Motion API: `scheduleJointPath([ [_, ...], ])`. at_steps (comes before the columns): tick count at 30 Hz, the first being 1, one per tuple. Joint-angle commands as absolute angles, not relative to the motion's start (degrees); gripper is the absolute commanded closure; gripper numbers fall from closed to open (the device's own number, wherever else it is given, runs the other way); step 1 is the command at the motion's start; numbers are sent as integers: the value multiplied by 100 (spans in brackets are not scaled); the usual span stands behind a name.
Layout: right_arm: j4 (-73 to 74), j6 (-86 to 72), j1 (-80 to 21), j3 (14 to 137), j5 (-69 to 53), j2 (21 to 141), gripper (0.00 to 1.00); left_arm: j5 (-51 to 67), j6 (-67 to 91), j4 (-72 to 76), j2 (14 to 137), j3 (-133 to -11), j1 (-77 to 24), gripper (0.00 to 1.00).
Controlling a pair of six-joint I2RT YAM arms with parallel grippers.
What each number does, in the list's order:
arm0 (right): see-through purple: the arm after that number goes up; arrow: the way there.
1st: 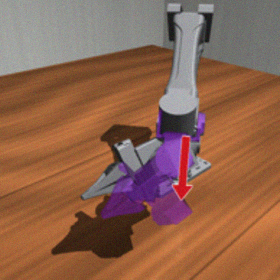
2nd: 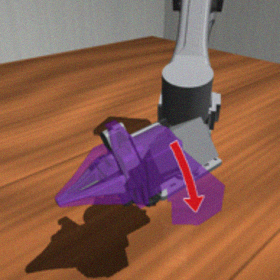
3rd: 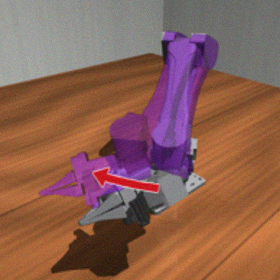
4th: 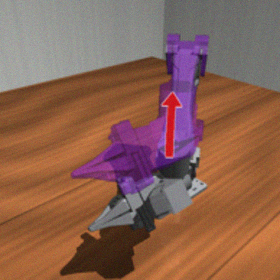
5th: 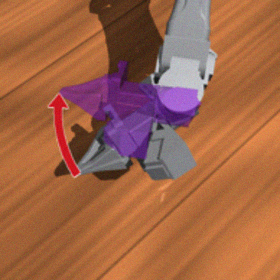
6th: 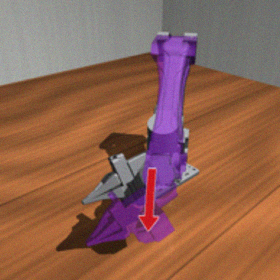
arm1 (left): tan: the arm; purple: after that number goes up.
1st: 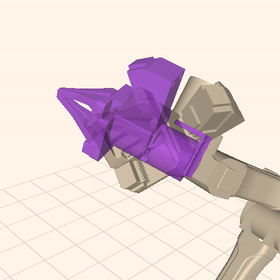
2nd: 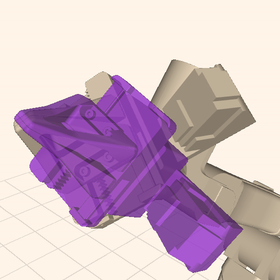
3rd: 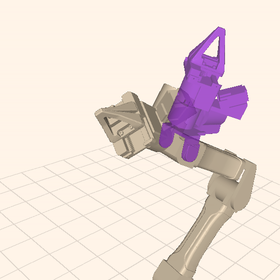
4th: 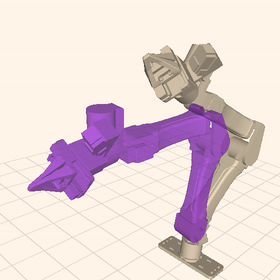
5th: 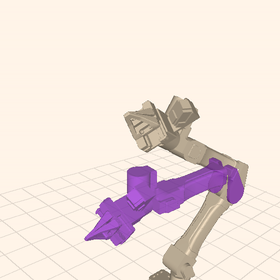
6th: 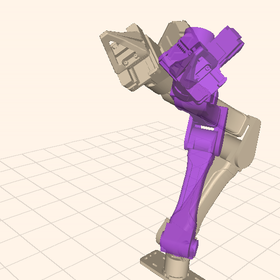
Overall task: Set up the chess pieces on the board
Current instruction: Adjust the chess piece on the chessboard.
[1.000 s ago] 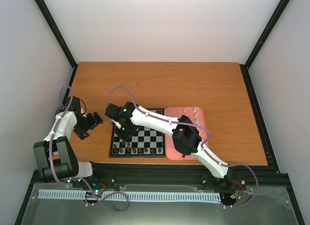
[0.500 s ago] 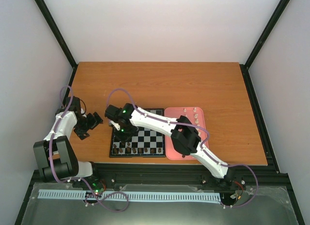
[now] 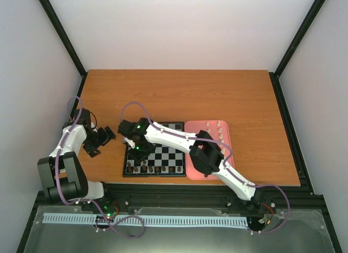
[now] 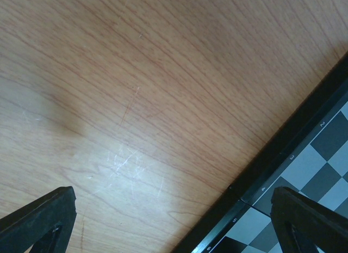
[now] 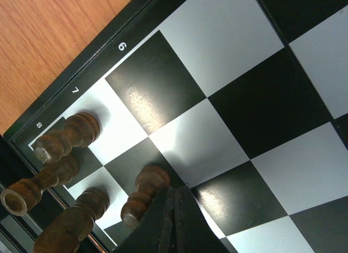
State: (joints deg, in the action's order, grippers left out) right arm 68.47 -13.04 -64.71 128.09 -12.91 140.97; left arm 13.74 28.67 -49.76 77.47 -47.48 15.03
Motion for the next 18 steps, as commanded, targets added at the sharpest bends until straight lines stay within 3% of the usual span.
scheduleJointPath([
  [1, 6847, -1239, -6516, 12840, -1389, 14157, 97, 1362, 2830, -4904, 7769, -4781, 1478, 0],
  [18, 6838, -1356, -6476, 12819, -904, 14027, 97, 1347, 2843, -4916, 7756, -4789, 1481, 0],
])
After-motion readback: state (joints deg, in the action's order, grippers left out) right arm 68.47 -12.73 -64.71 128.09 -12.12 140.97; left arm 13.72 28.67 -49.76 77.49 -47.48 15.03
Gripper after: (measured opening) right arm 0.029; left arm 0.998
